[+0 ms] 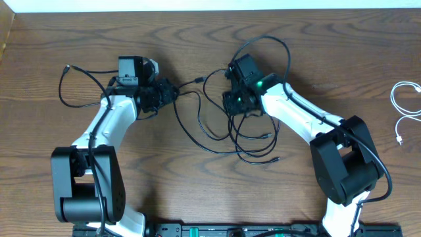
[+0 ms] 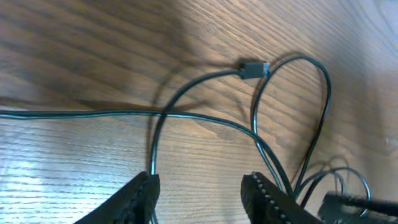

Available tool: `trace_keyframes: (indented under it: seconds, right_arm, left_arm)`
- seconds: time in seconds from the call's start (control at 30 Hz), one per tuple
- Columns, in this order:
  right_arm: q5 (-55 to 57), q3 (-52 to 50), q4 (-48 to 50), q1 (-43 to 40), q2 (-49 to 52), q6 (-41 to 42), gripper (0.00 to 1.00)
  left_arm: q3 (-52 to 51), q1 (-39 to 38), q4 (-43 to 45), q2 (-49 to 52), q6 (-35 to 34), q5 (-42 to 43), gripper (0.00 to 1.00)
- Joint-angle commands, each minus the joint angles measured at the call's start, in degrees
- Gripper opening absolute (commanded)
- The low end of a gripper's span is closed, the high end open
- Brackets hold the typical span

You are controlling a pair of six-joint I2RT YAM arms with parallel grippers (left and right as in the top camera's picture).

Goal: Untangle cables

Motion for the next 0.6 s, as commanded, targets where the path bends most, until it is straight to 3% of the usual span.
trace_keyframes:
  seconds: [0.0, 0.23, 0.37, 0.57]
  right_arm:
    - [-2.54, 0.48, -6.23, 2.01, -0.20, 0.37, 0.24]
    - [3.43, 0.33, -10.08, 7.17, -0.17, 3.87, 0.38]
    - [14.19, 0.28, -10.40, 10.71, -0.04, 10.19, 0.36]
    - [11.91, 0.28, -11.21, 8.74, 2.82, 12.59, 0.35]
  left_arm:
    - [1.14, -0.02, 0.15, 0.35, 0.48, 0.52, 0.52]
    - [1.14, -0.02, 0.11, 0.35, 0.50, 0.33, 0.54]
    - [1.14, -0.02, 0.11, 0.35, 0.50, 0.33, 0.54]
    - [1.14, -0.02, 0.11, 0.35, 0.50, 0.33, 0.54]
